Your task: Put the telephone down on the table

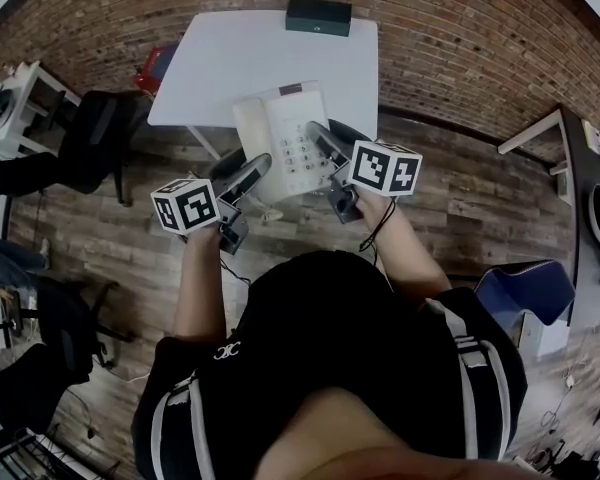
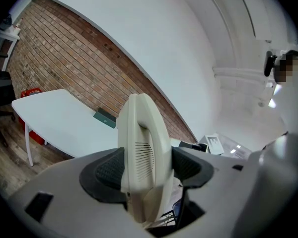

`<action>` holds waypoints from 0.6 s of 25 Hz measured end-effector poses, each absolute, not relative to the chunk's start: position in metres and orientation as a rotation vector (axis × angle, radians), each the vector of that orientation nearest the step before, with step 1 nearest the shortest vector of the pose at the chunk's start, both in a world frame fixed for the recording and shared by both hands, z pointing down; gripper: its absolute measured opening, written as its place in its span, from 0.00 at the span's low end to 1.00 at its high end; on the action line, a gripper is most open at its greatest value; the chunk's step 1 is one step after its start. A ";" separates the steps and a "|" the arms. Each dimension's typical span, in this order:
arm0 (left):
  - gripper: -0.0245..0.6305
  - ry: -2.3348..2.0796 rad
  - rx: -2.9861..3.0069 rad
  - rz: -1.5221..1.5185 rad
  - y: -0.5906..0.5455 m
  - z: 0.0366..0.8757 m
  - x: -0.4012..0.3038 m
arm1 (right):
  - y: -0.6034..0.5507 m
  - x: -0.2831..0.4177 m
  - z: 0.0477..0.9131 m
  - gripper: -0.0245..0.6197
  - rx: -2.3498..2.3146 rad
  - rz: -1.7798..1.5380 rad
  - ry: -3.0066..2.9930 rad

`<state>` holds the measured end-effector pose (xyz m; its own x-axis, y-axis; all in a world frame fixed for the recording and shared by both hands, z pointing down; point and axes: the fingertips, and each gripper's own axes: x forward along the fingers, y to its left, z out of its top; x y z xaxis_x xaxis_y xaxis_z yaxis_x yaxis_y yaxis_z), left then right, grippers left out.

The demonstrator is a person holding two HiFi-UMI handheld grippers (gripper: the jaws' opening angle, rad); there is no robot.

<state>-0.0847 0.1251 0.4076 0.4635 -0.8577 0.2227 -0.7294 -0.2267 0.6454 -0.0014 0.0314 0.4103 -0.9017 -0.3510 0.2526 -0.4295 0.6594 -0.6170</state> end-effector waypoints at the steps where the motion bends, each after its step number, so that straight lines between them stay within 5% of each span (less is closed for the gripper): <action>1: 0.50 -1.317 2.012 -0.231 0.126 0.408 -0.086 | 0.032 -0.002 0.410 0.29 0.656 1.069 -2.762; 15: 0.50 -1.289 2.036 -0.226 0.136 0.417 -0.114 | 0.043 -0.029 0.412 0.29 0.687 1.033 -2.784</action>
